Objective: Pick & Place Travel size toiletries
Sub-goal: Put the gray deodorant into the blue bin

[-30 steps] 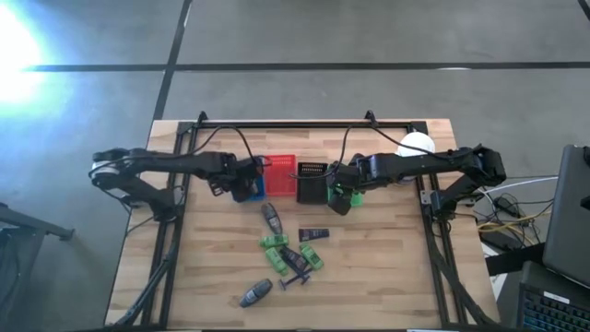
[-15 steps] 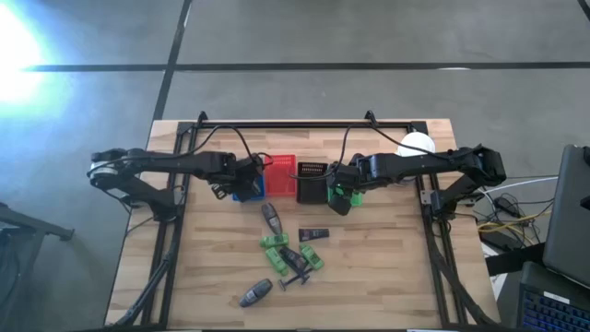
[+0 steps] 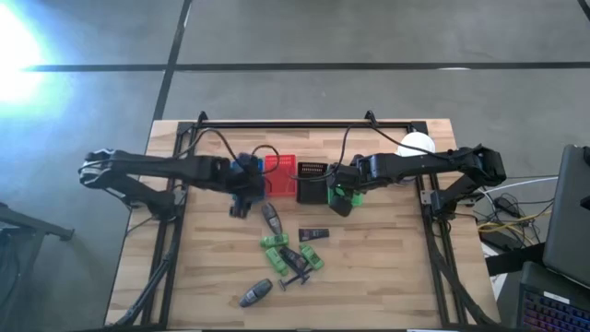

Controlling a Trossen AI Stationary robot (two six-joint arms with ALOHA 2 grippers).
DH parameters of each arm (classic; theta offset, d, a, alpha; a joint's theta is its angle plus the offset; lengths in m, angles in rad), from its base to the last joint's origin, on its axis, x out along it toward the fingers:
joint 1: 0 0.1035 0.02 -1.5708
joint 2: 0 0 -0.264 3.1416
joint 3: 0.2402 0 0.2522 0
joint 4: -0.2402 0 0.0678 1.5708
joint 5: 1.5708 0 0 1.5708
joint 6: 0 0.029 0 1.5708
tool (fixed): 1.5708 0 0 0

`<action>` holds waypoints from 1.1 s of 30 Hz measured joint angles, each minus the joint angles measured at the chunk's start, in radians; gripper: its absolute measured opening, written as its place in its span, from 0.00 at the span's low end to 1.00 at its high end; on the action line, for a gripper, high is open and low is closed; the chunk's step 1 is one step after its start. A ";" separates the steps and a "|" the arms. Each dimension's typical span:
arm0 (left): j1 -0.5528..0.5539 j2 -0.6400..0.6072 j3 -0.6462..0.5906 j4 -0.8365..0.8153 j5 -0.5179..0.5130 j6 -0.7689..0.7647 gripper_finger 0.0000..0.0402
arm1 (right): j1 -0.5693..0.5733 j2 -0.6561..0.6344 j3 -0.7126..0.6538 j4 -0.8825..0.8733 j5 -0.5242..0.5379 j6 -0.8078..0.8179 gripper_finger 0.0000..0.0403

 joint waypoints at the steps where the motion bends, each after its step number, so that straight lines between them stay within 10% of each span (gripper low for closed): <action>1: -0.028 0.000 0.009 0.011 0.082 -0.105 0.72 | 0.000 0.000 0.000 -0.005 0.000 -0.007 0.82; 4: -0.137 0.013 0.010 0.072 0.197 -0.348 0.72 | 0.000 0.000 0.000 -0.007 0.000 -0.025 0.83; 15: -0.551 0.146 -0.003 0.157 0.084 -0.812 0.81 | 0.000 0.000 0.000 -0.005 0.023 -0.066 0.90; 33: -0.682 0.547 0.216 0.233 0.122 -0.931 0.95 | 0.000 0.000 -0.002 -0.027 0.070 -0.063 0.90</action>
